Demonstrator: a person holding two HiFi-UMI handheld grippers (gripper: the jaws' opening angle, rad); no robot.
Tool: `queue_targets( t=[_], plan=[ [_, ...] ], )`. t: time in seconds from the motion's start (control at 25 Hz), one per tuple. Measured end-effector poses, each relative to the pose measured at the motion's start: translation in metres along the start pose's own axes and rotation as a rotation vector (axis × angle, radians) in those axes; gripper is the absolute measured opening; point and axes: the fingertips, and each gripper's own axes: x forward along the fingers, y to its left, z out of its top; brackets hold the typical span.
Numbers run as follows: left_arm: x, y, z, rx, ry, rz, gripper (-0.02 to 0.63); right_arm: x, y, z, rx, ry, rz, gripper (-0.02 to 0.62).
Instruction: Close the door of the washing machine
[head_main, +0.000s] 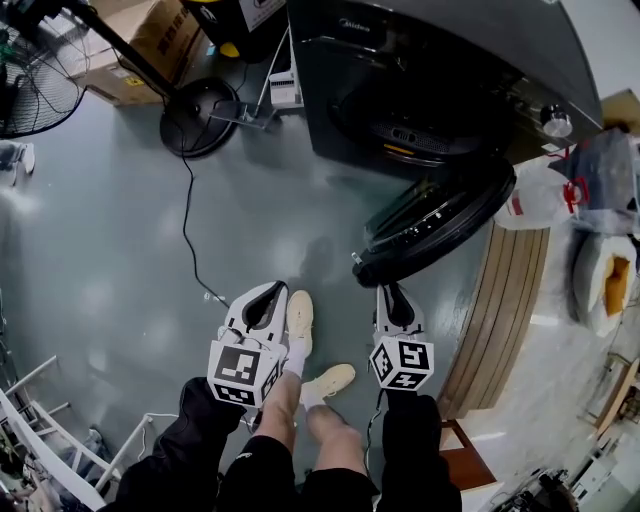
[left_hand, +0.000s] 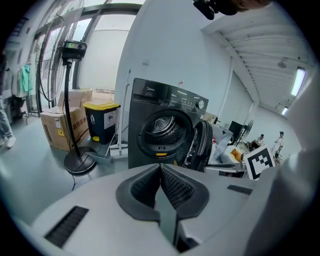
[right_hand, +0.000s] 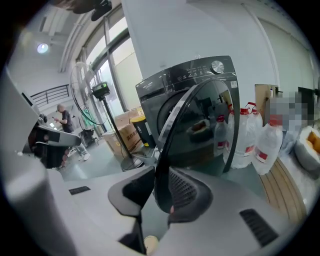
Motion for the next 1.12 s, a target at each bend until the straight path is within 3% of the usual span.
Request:
queue_targets(
  t=[0.24,1.12],
  plan=[
    [0.012,0.008,0.007,-0.009,0.014,-0.006,0.025,0.013,0.015,0.017,-0.077,-0.008,0.022,0.075],
    [0.074,0.067,0.055,-0.018,0.016,-0.005,0.025,0.094,0.048,0.067,-0.044,-0.04,0.068,0.057]
  ],
)
